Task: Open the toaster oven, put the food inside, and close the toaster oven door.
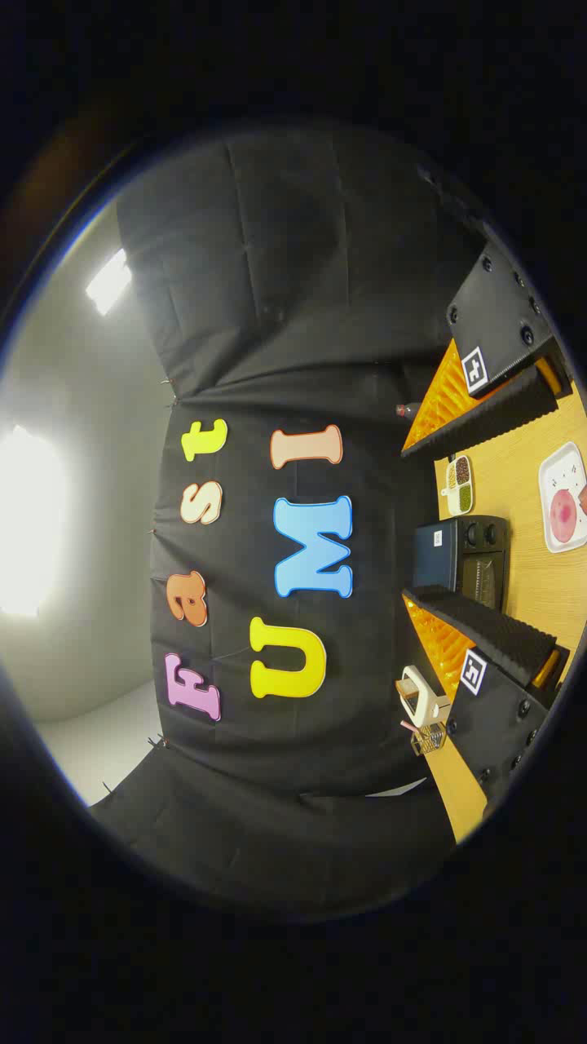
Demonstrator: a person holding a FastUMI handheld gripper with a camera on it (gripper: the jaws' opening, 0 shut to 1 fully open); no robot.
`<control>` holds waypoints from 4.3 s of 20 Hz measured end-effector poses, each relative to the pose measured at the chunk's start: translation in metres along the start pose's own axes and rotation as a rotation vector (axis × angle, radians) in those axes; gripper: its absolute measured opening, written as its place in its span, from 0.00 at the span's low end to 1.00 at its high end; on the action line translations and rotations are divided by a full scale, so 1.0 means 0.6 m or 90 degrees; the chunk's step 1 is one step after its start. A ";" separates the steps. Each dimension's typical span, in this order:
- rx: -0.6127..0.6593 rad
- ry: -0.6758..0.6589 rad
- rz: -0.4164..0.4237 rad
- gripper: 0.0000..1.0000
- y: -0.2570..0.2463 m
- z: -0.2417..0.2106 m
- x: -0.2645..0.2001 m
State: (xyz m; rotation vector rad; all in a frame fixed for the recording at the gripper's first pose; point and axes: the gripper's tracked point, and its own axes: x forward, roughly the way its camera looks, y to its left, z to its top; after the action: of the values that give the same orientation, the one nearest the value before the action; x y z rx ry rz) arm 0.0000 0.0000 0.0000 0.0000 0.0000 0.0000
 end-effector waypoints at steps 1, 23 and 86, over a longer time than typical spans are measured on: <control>0.001 -0.002 0.002 0.98 0.003 0.001 0.002; 0.037 0.020 0.047 0.98 0.064 -0.019 0.072; -0.006 0.448 0.106 0.94 0.297 -0.502 0.094</control>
State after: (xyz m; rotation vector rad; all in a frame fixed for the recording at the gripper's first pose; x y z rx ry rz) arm 0.0563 0.1783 -0.3013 -0.0095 0.7031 0.1663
